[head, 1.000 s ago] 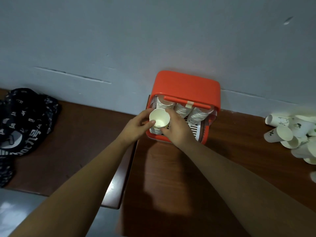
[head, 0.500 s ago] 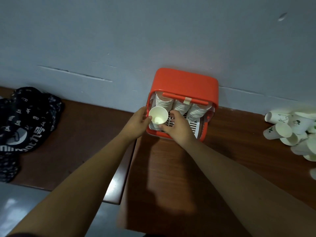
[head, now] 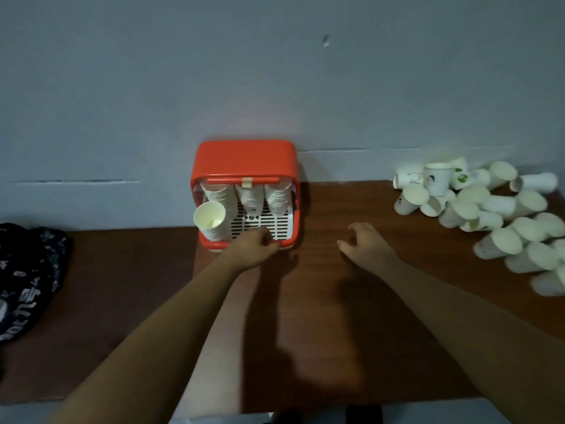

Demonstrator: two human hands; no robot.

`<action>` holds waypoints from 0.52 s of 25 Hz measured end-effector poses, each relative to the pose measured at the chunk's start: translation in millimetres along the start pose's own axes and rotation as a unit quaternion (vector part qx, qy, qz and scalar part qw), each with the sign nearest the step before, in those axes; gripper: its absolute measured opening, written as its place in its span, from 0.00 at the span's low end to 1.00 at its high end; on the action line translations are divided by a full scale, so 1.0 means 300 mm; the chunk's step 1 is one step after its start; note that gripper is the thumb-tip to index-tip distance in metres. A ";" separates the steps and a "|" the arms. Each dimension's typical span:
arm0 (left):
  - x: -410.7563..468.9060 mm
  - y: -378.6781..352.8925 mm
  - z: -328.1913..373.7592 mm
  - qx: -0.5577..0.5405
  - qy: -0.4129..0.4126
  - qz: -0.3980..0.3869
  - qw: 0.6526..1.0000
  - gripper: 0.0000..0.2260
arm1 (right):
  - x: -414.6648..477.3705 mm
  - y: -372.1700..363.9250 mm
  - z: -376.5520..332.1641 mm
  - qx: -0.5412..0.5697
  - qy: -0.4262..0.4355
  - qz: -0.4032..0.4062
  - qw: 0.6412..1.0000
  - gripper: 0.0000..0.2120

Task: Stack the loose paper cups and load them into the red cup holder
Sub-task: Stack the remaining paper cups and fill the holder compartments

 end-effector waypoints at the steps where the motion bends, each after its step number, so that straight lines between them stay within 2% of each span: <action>1: 0.039 -0.036 0.093 0.015 -0.021 -0.004 1.000 0.13 | 0.008 0.041 0.097 0.002 -0.008 0.002 1.000 0.30; 4: 0.182 -0.136 0.340 0.042 -0.073 0.006 0.996 0.16 | 0.042 0.181 0.349 0.010 -0.026 0.040 0.999 0.29; 9: 0.468 -0.370 0.725 0.060 -0.084 0.017 0.995 0.23 | 0.192 0.378 0.754 0.027 -0.040 0.099 0.994 0.25; 13: 0.701 -0.557 0.885 0.084 -0.057 0.015 0.995 0.31 | 0.385 0.438 0.929 -0.037 0.023 0.118 0.992 0.31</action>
Point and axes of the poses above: each hand's wrist, its own x-axis towards the middle knuckle, its own y-axis out of the back of the hand, z = x × y, the point moved 4 cm from there along x, towards the middle knuckle, and after that the axes turned 8 degrees about -x, right-handed, at the moved point
